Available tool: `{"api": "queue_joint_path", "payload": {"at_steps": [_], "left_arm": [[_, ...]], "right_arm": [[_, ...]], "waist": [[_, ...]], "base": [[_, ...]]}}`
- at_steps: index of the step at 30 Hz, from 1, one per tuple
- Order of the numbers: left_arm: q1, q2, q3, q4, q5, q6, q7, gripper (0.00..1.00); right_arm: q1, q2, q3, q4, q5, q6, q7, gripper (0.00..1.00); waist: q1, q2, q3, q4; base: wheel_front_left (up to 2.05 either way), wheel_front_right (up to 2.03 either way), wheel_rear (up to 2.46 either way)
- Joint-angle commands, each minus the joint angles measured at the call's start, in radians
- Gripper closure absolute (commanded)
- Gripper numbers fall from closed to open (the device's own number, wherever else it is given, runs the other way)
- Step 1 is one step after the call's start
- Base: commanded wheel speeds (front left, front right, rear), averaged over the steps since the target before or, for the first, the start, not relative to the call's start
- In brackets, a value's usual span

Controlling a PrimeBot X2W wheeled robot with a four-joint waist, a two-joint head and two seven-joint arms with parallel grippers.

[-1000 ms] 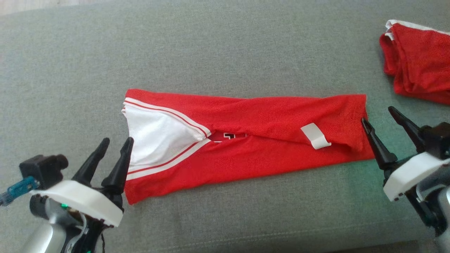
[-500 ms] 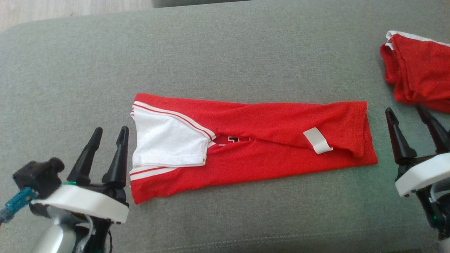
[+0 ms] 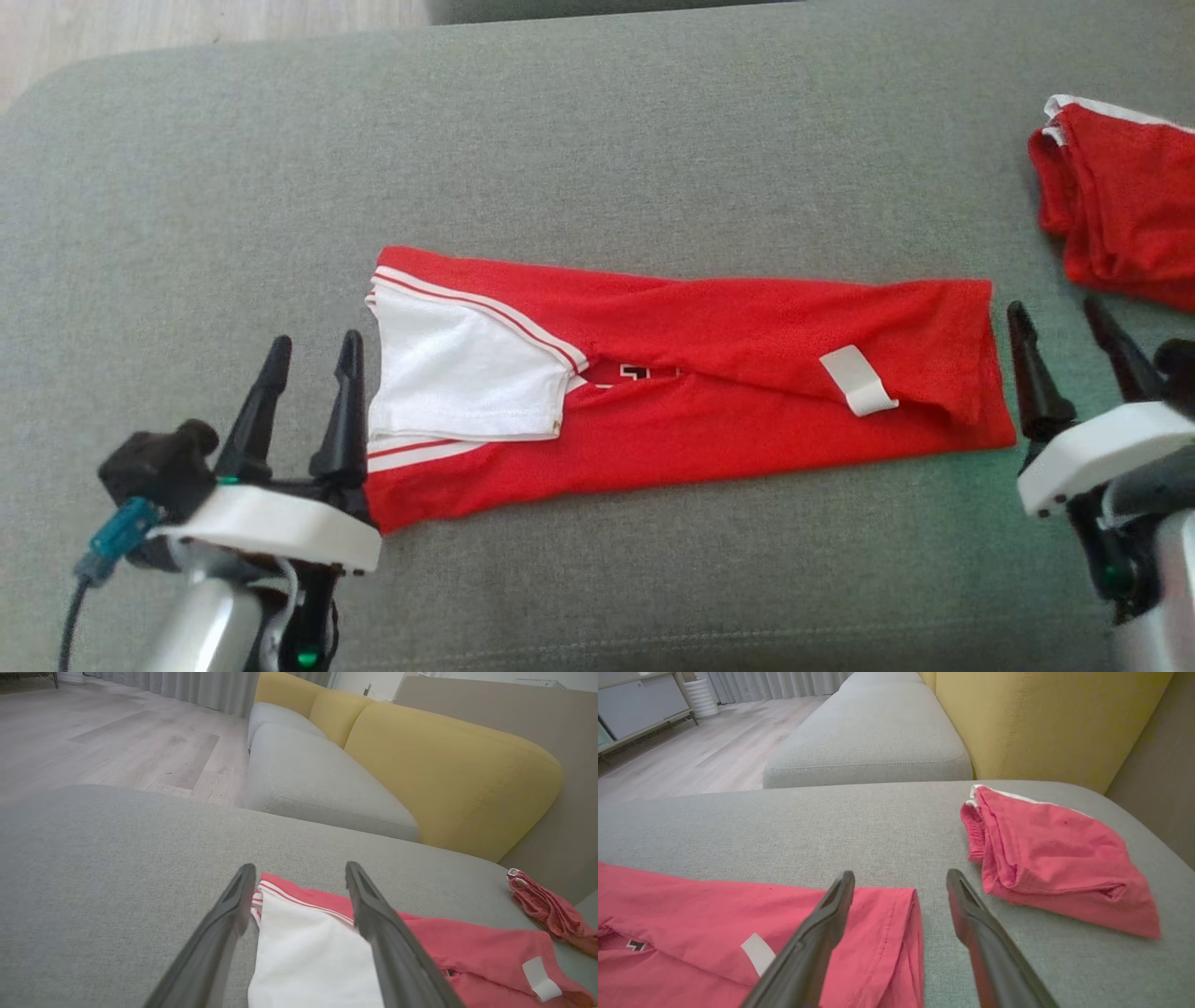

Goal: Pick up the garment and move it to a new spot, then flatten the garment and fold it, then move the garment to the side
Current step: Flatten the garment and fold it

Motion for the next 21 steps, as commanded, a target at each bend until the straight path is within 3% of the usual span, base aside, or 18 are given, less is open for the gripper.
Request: {"api": "queue_joint_path", "payload": {"at_steps": [1, 9, 21], "left_arm": [[-0.042, 0.010, 0.031, -0.021, 0.010, 0.001, -0.010, 0.00], [-0.044, -0.029, 0.023, 0.058, 0.041, -0.008, -0.032, 0.00], [-0.043, -0.075, 0.026, 0.117, 0.073, -0.031, -0.039, 0.00]], "right_arm": [[-0.028, -0.004, 0.011, -0.024, -0.010, 0.007, 0.003, 0.00], [-0.060, 0.065, 0.007, 0.141, -0.069, 0.007, 0.028, 0.00], [-0.146, 0.086, -0.051, 0.366, -0.163, 0.007, 0.041, 0.00]], "waist": [[-0.0001, 0.0000, -0.002, 0.001], [-0.0001, 0.0000, -0.019, 0.020], [-0.0001, 0.0000, -0.014, 0.051]], "base": [[0.00, 0.00, 0.00], [0.00, 0.00, 0.00], [0.00, 0.00, 0.00]]}}
